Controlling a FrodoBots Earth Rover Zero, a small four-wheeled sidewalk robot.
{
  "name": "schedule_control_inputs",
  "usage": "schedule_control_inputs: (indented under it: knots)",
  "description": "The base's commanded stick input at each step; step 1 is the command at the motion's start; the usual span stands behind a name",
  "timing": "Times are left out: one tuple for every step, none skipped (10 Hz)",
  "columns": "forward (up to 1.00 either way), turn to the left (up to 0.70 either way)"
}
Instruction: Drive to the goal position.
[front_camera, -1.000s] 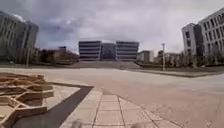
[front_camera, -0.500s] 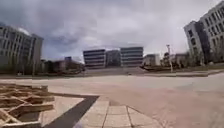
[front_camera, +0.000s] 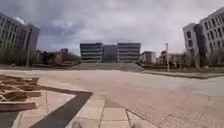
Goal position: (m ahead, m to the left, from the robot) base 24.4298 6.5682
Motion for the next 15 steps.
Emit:
schedule_control_inputs:
  knots:
    - [0.7, 0.32]
    - [0.7, 0.17]
    - [0.7, 0.05]
    - [0.7, 0.02]
    - [0.7, 0.01]
    - [0.7, 0.0]
    - [0.7, 0.0]
    - [0.7, 0.0]
    - [0.7, 0.0]
    - [0.7, 0.0]
    - [0.7, 0.0]
    - [0.7, 0.0]
    - [0.7, 0.0]
    - [0.7, 0.0]
    - [0.7, 0.0]
